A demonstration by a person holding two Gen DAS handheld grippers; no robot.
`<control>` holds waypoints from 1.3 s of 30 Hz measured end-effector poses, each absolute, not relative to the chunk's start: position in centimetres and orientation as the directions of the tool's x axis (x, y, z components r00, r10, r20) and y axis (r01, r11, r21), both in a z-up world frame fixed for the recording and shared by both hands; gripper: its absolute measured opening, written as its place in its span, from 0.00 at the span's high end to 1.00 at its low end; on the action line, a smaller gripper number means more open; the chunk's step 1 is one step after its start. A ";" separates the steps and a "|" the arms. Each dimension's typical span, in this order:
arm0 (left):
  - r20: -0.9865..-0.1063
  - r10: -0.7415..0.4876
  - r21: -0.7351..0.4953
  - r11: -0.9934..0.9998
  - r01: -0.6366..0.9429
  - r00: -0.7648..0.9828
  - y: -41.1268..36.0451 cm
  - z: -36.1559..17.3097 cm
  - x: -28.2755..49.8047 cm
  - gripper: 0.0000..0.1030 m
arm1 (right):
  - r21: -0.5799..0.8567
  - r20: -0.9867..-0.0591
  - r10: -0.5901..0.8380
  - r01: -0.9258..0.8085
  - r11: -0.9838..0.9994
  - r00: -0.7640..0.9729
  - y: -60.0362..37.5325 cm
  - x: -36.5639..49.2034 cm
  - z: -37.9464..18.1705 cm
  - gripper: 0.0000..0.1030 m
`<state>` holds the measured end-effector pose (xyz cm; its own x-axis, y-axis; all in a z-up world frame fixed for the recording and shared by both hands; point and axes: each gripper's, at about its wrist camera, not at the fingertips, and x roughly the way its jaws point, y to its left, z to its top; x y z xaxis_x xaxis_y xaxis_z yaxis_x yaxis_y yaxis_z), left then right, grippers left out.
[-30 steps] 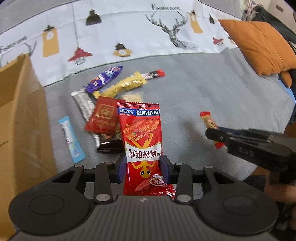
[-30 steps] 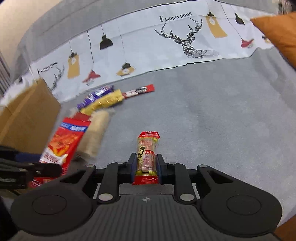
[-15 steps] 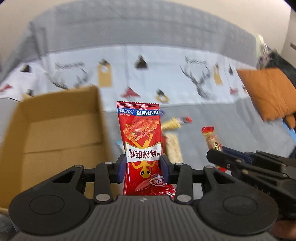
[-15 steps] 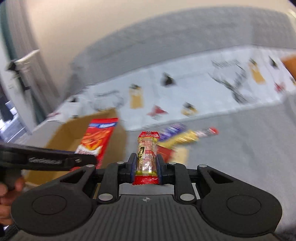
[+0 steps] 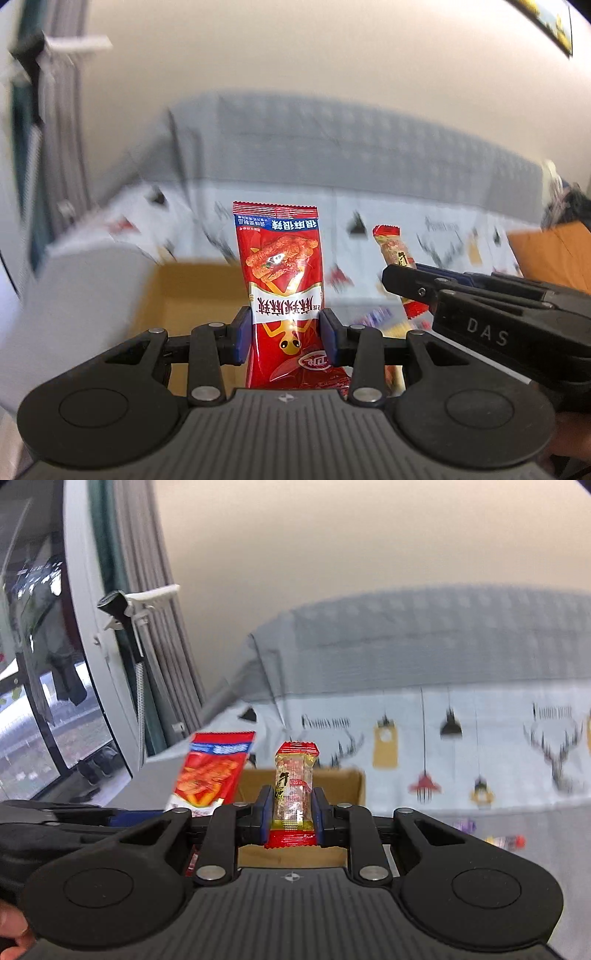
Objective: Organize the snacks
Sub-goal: 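Carry both snacks over the box and open both tools to drop them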
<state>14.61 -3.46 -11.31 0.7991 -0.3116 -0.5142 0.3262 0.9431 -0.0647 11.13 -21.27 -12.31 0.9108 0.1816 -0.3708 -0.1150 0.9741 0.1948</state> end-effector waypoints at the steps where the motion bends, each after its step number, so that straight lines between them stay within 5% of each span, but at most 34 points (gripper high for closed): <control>1: -0.493 -0.319 -0.081 0.943 0.322 0.810 -2.7 -10.3 14.4 0.58 | 0.171 -0.350 0.187 -0.134 0.976 0.918 -20.3 11.0 -11.1 0.78; 10: -0.388 -0.307 -0.109 0.952 0.288 0.869 0.9 -6.5 12.9 0.58 | 0.113 -0.305 0.202 -0.176 0.978 0.931 -16.1 11.7 -7.8 0.78; 15: -0.500 -0.324 -0.216 0.945 0.246 0.803 2.2 -11.2 16.8 0.58 | 0.131 -0.426 0.202 -0.161 0.978 0.882 -15.3 14.4 -12.5 0.79; 26: -0.716 -0.269 -0.217 0.963 0.160 0.644 3.5 -25.9 24.9 0.59 | 0.165 -0.670 0.164 -0.070 0.984 0.724 -13.9 20.5 -24.8 0.80; 39: -0.798 -0.268 -0.210 0.963 0.167 0.540 4.9 -33.8 27.5 0.59 | 0.108 -0.809 0.105 -0.029 0.994 0.578 -12.1 23.9 -31.1 0.80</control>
<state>27.53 4.93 -33.82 0.5396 -0.2678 -0.7982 0.1672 0.9633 -0.2101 23.87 -12.14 -31.12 0.5777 0.1053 -0.8094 -0.0294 0.9937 0.1083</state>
